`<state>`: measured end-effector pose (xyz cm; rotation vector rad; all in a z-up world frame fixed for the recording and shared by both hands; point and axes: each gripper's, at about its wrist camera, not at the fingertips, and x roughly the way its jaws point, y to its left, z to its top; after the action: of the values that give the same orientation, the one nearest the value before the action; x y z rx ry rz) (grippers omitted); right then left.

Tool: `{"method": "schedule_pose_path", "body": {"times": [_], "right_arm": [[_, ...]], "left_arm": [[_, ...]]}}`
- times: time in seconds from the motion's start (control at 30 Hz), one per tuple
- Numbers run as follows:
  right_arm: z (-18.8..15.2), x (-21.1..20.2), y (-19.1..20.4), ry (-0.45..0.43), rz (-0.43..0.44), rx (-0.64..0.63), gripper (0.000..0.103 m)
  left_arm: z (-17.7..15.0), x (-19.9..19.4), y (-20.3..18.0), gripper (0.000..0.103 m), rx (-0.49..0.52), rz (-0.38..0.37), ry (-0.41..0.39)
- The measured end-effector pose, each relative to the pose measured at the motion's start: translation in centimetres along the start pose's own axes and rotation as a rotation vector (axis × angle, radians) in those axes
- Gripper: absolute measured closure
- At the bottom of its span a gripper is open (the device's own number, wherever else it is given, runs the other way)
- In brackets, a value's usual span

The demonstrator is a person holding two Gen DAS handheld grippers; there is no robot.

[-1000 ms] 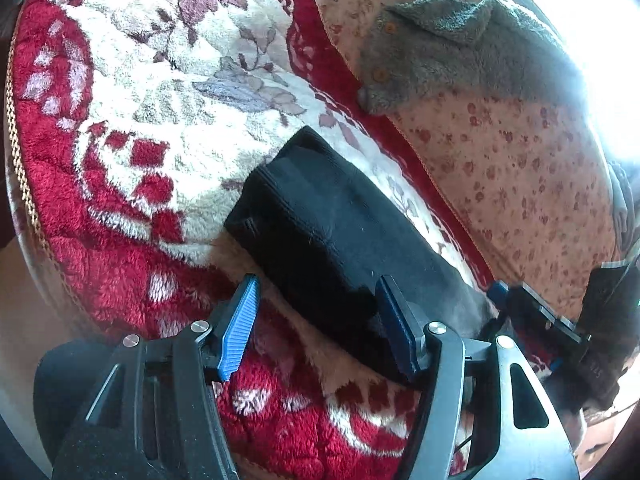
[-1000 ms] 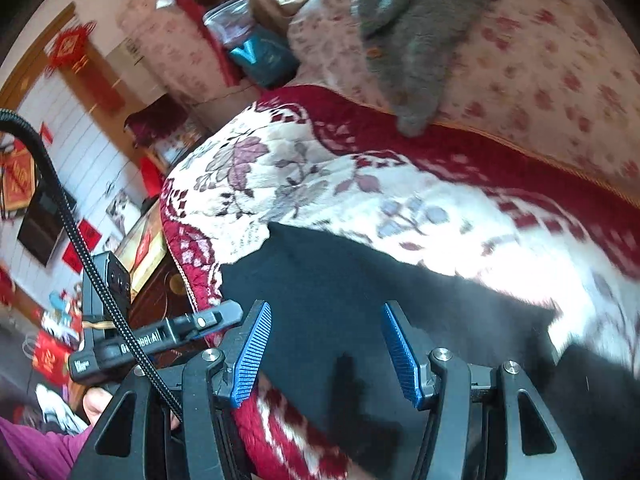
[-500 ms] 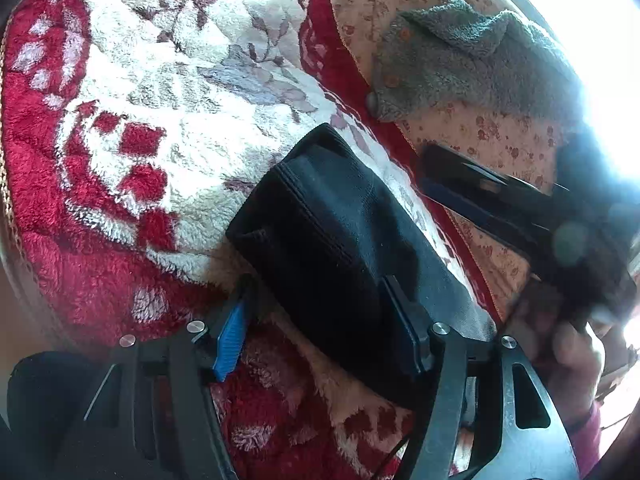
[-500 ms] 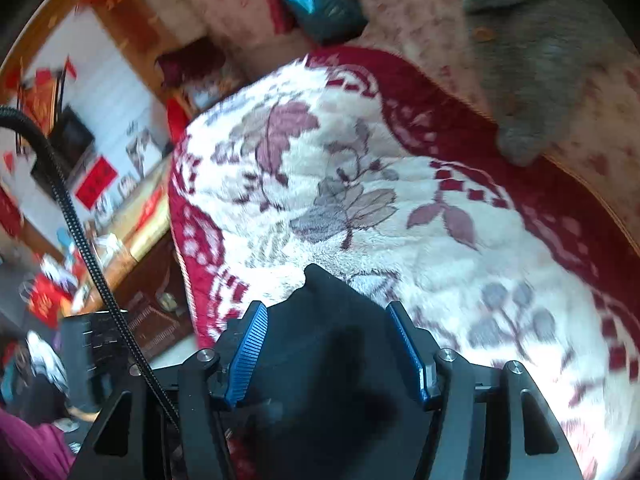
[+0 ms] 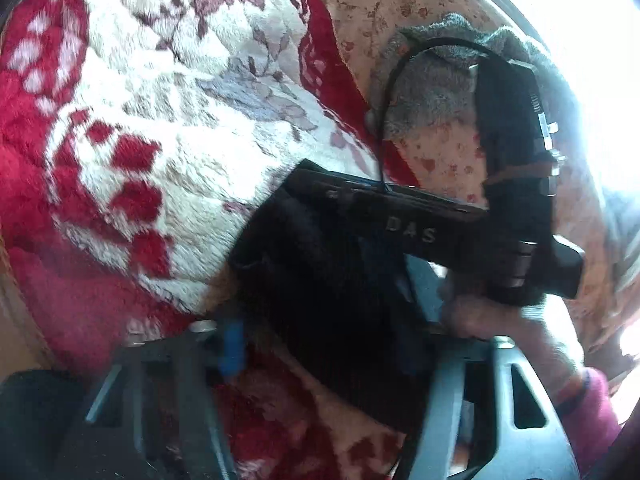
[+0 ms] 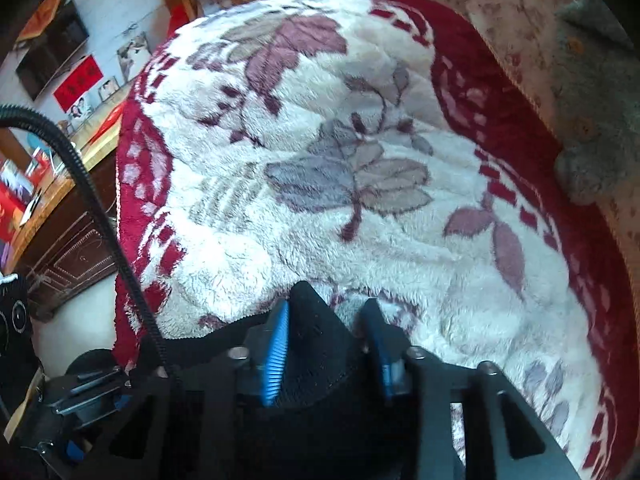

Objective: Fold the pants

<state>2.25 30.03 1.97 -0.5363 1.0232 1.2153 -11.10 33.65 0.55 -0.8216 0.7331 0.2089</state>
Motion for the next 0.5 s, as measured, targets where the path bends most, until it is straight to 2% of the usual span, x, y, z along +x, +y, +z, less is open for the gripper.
{"method": "schedule_pose_path", "body": {"times": [0.03,0.1,0.17,0.33,0.5], "right_arm": [[0.0,-0.2,0.0,-0.004,0.002,0.003,0.085],[-0.3,-1.3,-0.2,-0.029,0.023,0.015,0.088],[-0.3,-2.2,-0.1,-0.052,0.037,0.028,0.090],[-0.7,-6.9,0.3,-0.159,0.076,0.065,0.091],[-1.8,-11.5,-0.1,-0.264,0.103,0.115,0.091]], "left_arm": [[0.0,0.2,-0.2,0.068,0.015,-0.010,0.006],[0.1,0.2,-0.3,0.077,0.023,-0.027,0.008],[0.1,0.0,-0.3,0.081,0.025,-0.039,0.011],[-0.1,-1.7,-1.4,0.083,0.041,-0.051,-0.018],[-0.1,-4.4,-4.5,0.085,0.105,-0.070,-0.067]]}}
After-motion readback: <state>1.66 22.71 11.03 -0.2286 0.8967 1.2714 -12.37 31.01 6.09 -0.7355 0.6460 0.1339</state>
